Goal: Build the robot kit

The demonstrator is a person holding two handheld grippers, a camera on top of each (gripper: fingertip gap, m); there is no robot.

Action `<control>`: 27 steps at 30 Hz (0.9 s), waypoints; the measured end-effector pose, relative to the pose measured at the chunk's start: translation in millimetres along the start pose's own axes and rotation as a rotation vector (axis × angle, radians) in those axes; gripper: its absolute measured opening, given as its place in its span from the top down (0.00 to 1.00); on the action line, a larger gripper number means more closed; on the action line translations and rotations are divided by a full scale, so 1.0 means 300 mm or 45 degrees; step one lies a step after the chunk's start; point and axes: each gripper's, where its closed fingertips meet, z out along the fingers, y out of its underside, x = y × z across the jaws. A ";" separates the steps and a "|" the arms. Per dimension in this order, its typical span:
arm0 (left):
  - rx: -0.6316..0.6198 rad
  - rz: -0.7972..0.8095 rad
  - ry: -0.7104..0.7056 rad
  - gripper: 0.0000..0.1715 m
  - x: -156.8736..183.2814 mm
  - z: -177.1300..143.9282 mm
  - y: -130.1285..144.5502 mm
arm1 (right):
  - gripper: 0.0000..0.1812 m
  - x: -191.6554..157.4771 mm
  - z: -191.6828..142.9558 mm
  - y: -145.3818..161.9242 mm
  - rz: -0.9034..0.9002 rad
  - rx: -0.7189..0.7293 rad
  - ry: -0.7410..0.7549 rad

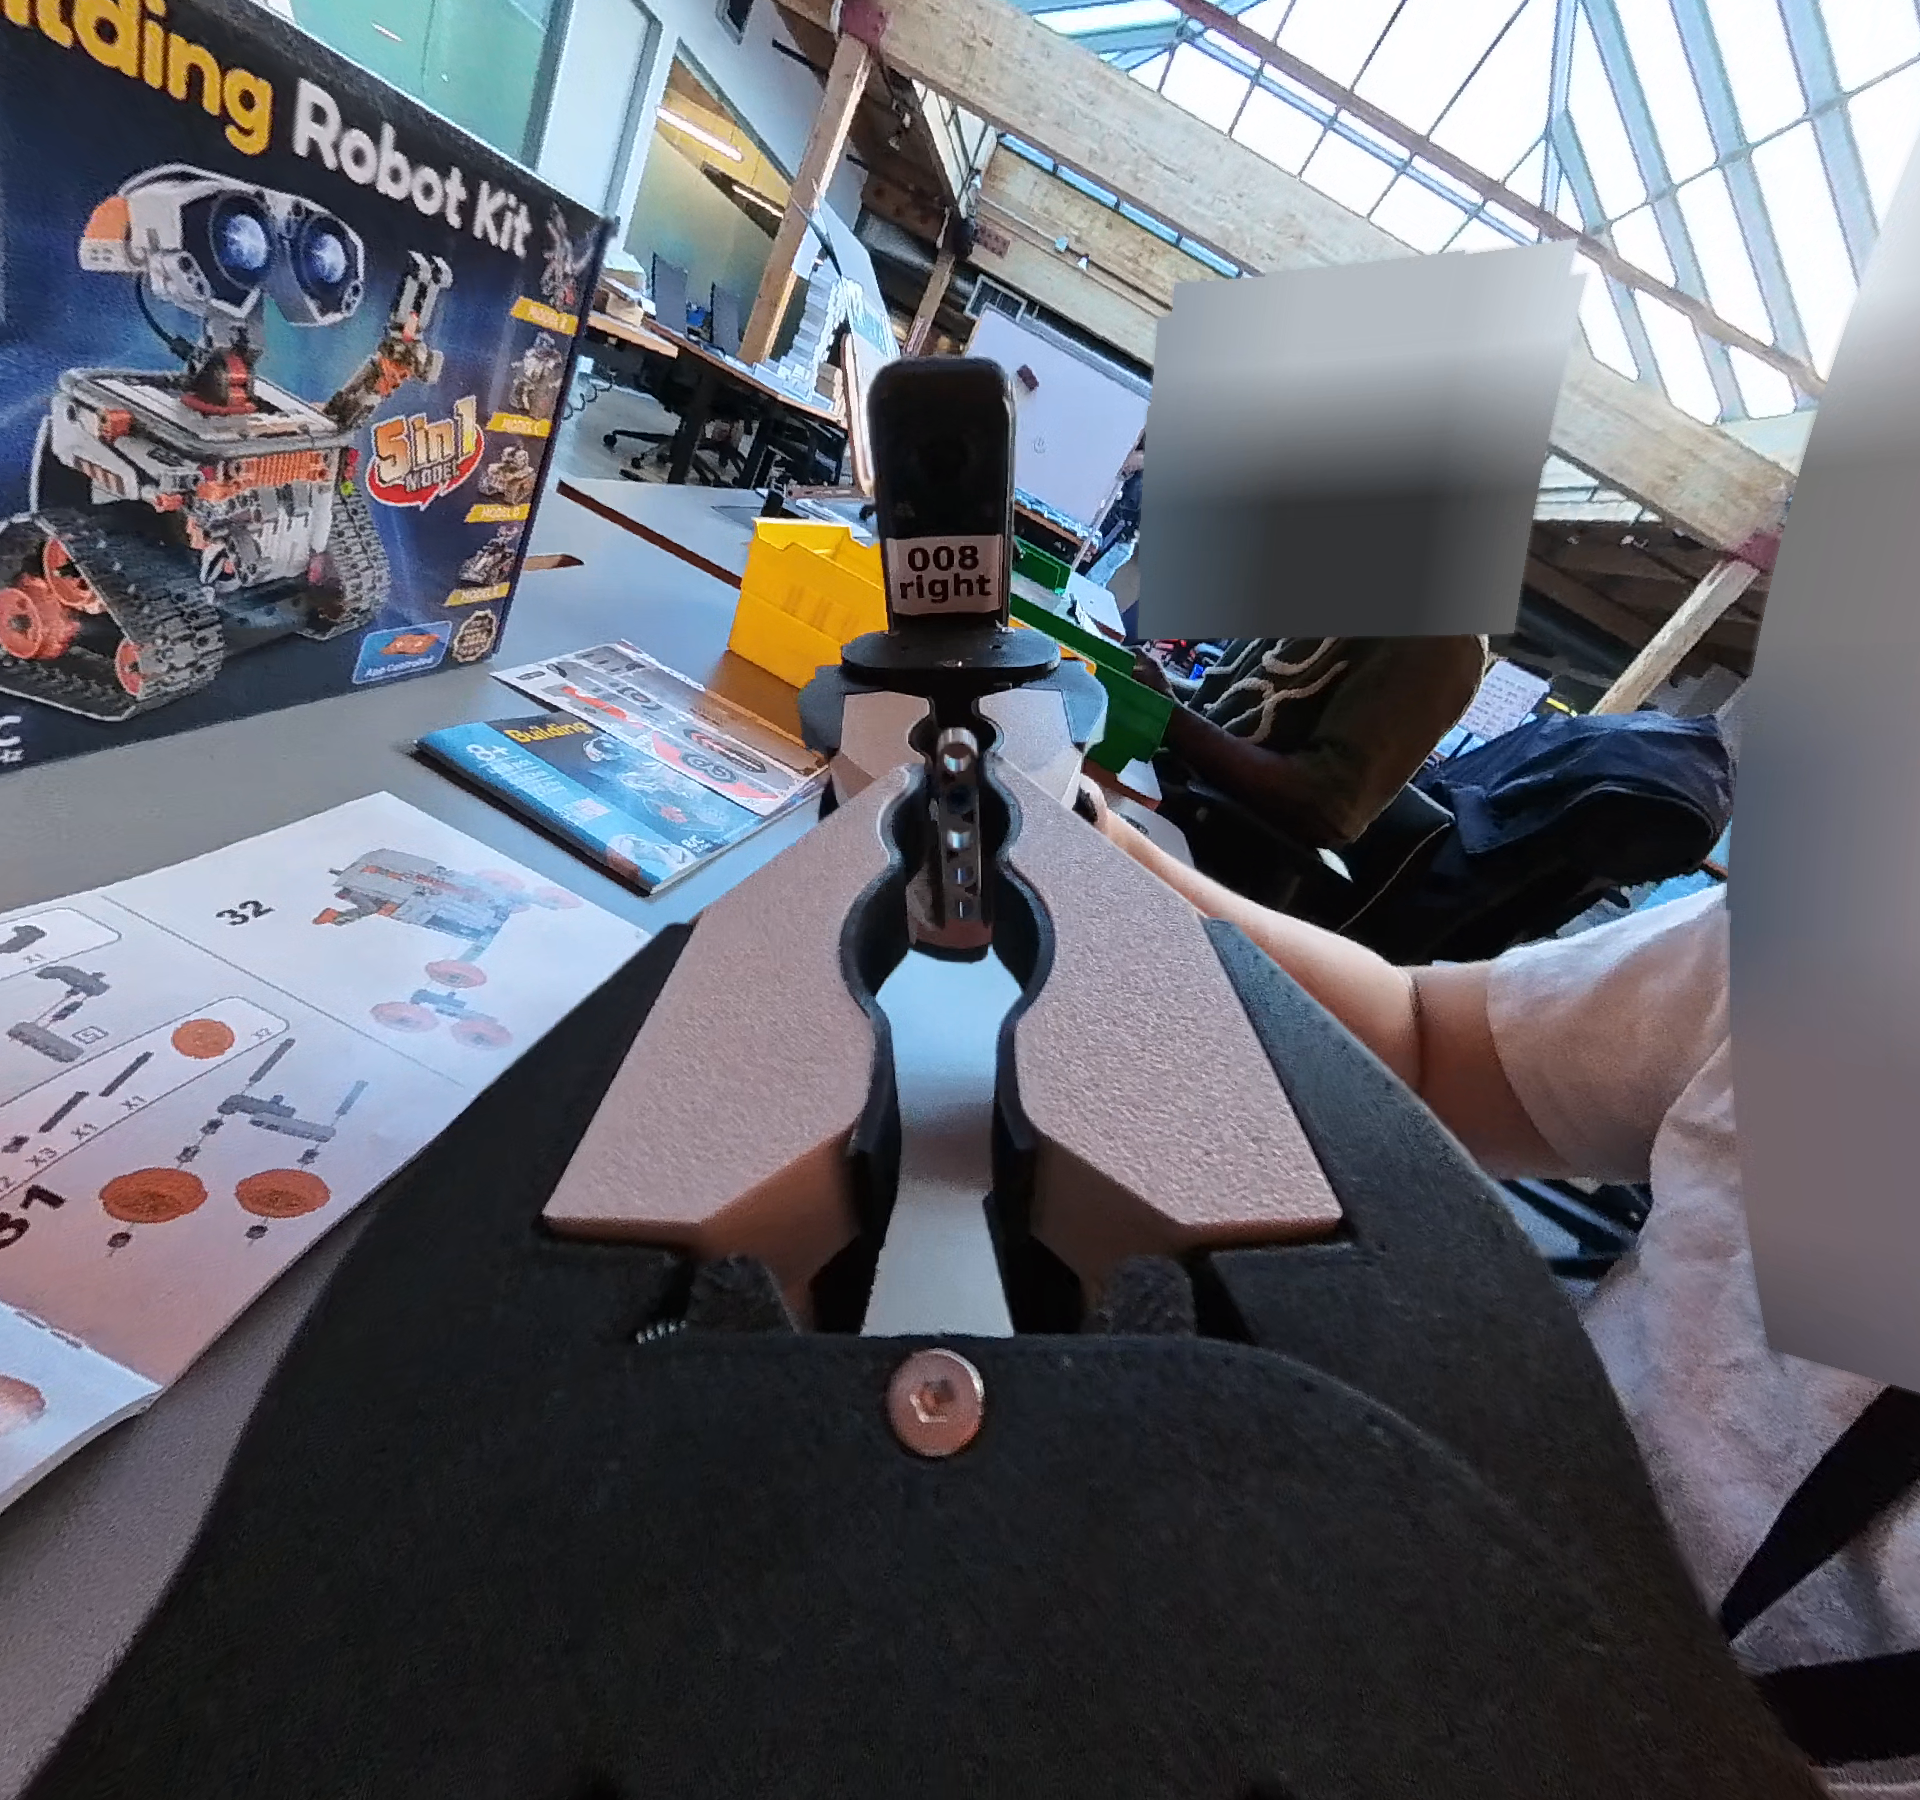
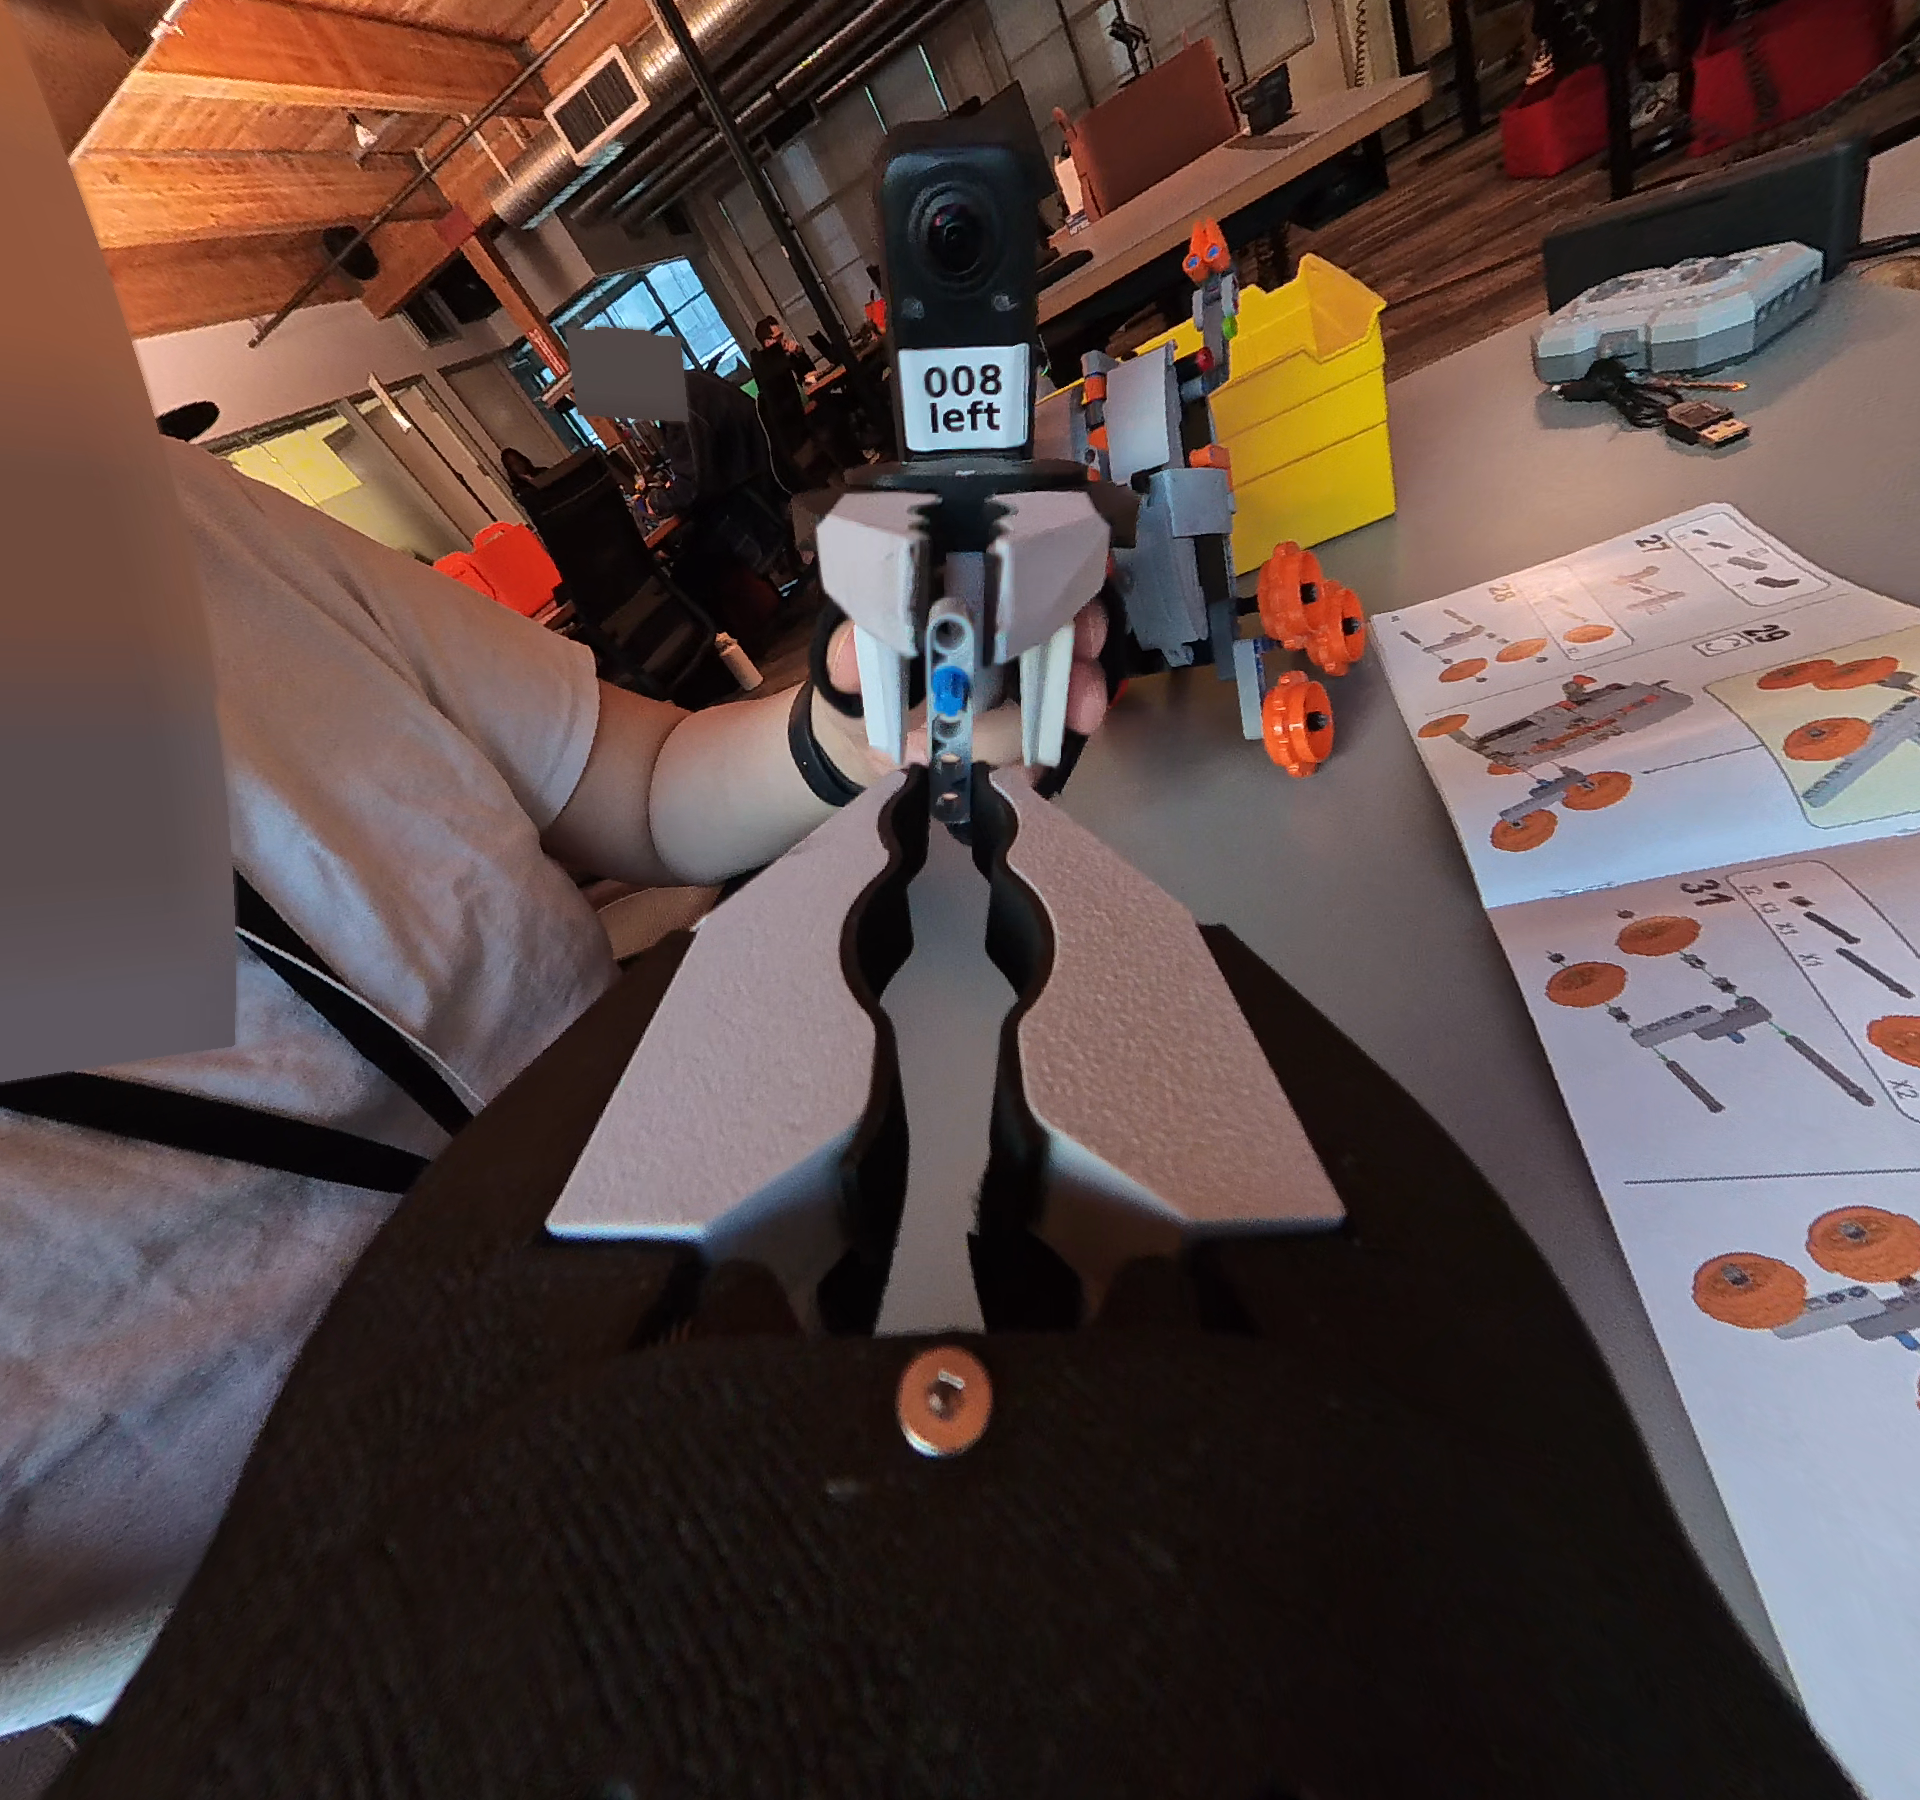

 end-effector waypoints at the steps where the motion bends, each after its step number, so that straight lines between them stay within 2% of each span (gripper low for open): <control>1: 0.011 -0.009 0.007 0.96 0.000 -0.004 -0.006 | 0.97 -0.001 0.001 0.002 -0.001 -0.005 -0.002; 16: -0.024 0.002 0.010 0.97 0.010 0.002 0.005 | 0.97 -0.004 0.010 0.007 -0.014 -0.013 -0.008; 19: -0.011 -0.028 0.029 0.94 0.015 0.003 0.000 | 0.97 -0.007 0.009 0.003 -0.018 -0.008 -0.012; 27: -0.024 -0.029 0.016 0.94 0.007 0.002 0.004 | 0.97 -0.008 0.007 -0.001 -0.009 0.002 -0.018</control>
